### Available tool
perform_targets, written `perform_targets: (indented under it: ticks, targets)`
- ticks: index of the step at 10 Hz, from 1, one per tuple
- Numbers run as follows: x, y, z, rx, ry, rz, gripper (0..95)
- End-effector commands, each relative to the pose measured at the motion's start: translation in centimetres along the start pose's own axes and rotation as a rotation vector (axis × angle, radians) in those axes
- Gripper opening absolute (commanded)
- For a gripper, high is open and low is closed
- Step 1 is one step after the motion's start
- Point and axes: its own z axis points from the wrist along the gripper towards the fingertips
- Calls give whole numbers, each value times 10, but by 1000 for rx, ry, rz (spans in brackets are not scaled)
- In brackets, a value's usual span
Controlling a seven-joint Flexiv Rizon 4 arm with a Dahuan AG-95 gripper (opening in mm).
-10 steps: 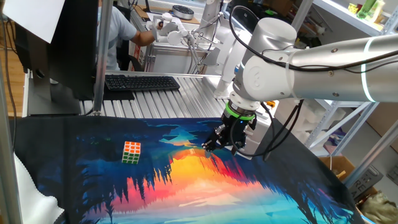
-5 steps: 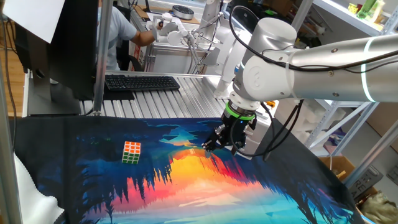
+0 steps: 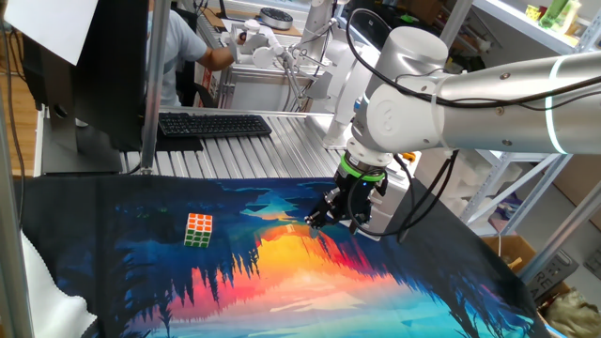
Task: Grasp the handle and open the drawer
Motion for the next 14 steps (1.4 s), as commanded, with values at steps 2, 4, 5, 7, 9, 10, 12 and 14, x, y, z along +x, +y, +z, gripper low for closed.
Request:
perform_targets:
  ticks: [2, 4, 5, 7, 9, 10, 12, 14]
  targets:
    - [0, 0, 0, 34, 1, 329, 0]
    - [0, 0, 0, 32, 1, 326, 0]
    - [0, 0, 0, 32, -5, 324, 0]
    - [0, 0, 0, 32, -8, 328, 0]
    - [0, 0, 0, 22, -5, 334, 0]
    - [-1, 0, 0, 29, -8, 341, 0]
    - [-9, -4, -2, 34, 8, 377, 0]
    - [-23, -11, -8, 47, 14, 400, 0]
